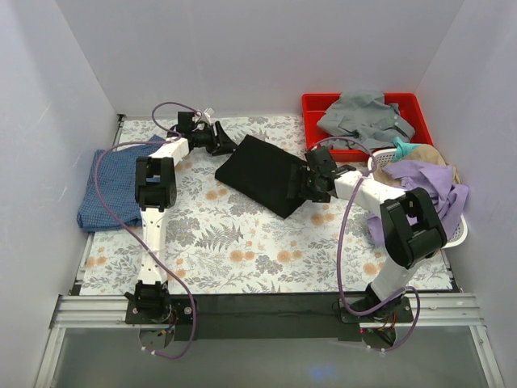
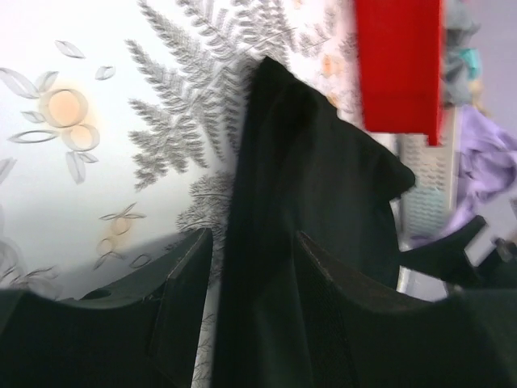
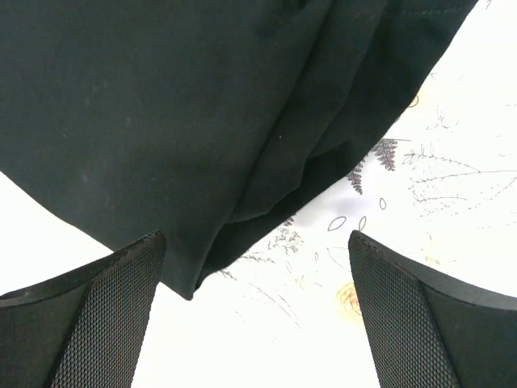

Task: Fold and stack the t-shirts
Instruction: Fold the tshirt

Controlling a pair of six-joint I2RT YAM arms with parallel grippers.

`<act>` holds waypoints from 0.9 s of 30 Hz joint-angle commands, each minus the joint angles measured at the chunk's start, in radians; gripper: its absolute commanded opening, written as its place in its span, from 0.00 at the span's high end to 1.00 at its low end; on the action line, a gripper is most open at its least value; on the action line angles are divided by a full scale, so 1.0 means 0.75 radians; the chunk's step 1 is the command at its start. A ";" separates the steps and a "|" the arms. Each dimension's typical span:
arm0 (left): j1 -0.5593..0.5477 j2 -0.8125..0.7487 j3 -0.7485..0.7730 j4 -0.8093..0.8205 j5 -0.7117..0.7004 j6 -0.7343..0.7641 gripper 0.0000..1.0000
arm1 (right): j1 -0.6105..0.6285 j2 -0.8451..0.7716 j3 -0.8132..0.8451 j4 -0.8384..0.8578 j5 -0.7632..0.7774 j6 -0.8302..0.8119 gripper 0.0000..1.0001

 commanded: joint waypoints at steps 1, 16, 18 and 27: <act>0.000 0.012 0.052 -0.042 0.073 0.024 0.56 | -0.006 -0.030 -0.009 0.104 0.049 0.075 0.02; -0.022 -0.296 -0.641 0.095 -0.041 -0.074 0.56 | -0.026 0.464 0.352 0.223 -0.247 -0.113 0.04; -0.028 -0.412 -0.760 0.126 -0.072 -0.115 0.56 | -0.036 0.508 0.393 0.216 -0.384 -0.188 0.05; -0.051 -0.893 -1.388 0.245 -0.311 -0.244 0.56 | -0.091 0.659 0.541 0.104 -0.826 -0.395 0.61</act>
